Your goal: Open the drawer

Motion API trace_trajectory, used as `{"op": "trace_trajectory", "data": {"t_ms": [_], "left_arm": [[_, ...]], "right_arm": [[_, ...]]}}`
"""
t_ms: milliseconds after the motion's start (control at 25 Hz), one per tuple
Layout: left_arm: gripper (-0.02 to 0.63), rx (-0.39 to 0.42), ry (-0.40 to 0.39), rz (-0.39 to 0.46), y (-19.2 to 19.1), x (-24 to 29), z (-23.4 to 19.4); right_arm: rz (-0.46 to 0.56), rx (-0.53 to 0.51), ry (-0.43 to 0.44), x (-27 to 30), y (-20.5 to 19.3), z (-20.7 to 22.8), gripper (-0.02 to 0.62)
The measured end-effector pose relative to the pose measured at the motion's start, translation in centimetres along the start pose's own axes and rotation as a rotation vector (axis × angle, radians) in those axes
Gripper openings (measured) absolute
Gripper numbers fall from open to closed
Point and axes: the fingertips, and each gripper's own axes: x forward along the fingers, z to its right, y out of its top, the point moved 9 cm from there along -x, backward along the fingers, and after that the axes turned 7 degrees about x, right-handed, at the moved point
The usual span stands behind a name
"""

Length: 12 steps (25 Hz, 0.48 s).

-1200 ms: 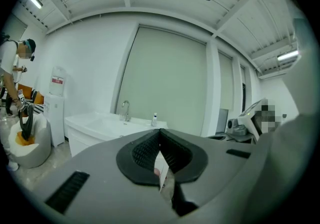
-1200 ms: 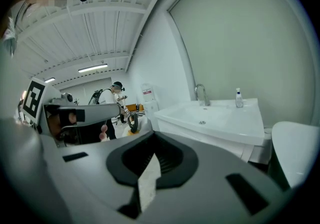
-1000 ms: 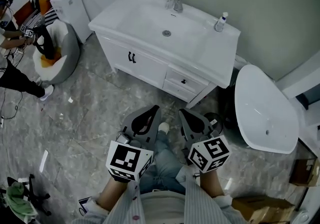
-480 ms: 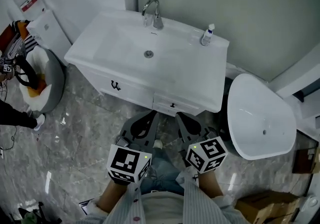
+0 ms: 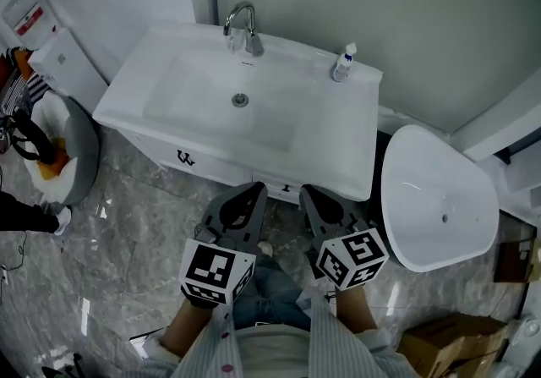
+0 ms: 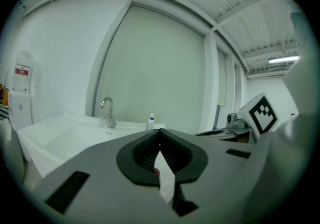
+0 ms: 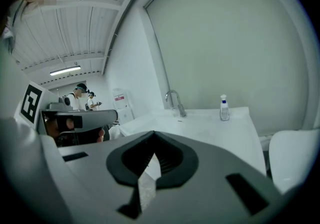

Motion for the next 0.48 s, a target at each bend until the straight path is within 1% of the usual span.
{"op": "trace_trajectory", "data": {"t_ms": [320,480], "left_arm": [[0.017,0.017,-0.105,-0.031,-0.8,2.8,-0.1],[0.017,0.011,-0.137,-0.054,-1.8,3.5,0.1]], "right_arm": [[0.023,0.031,-0.087,-0.5,-0.3,0.9,0.009],[0.021,0.056,-0.127,-0.7,-1.0,1.6,0.009]]}}
